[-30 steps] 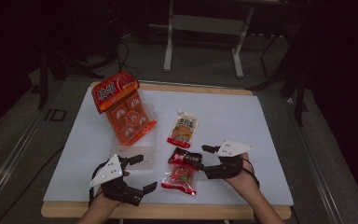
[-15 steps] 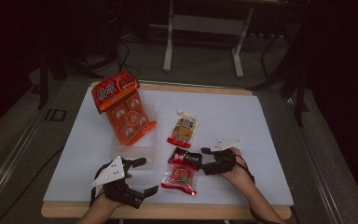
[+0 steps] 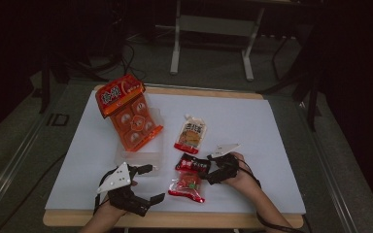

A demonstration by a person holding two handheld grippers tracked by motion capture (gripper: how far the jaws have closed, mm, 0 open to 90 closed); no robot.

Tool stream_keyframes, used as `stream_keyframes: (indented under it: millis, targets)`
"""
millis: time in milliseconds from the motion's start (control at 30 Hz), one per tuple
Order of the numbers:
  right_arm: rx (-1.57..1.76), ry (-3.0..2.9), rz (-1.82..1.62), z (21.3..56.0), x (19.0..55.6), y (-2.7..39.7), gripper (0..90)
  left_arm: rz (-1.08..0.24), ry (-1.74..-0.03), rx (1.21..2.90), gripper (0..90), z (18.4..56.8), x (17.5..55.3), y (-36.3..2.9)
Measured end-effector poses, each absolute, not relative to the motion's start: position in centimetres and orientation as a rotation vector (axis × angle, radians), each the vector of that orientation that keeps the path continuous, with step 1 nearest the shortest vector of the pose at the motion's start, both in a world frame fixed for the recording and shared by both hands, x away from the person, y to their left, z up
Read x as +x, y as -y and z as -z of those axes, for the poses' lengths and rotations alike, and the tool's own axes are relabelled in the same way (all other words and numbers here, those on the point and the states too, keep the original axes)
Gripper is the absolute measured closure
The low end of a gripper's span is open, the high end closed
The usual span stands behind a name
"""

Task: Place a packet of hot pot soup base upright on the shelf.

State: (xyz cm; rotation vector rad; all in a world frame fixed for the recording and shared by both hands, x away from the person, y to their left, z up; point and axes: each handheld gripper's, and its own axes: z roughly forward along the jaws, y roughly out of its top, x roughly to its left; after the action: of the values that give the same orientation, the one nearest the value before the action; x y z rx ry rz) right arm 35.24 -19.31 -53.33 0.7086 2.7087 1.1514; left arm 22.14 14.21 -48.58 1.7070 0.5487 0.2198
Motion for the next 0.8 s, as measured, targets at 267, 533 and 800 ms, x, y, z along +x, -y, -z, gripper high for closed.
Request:
stream_keyframes:
  millis: [267,533,800]
  targets:
    - [0.692,-2.736,-1.147,53.6,35.4,19.1,21.4,-0.217,-0.542,1.725,2.1,48.7,22.1,-13.9]
    - [0.677,-2.773,-1.042,52.8,34.9,18.4,55.9,-0.212,-0.544,1.725,2.1,48.8,22.1,-13.8]
    - [0.722,-2.795,-0.994,52.4,34.5,17.2,87.4,-0.215,-0.55,1.728,2.1,48.8,22.2,-13.9]
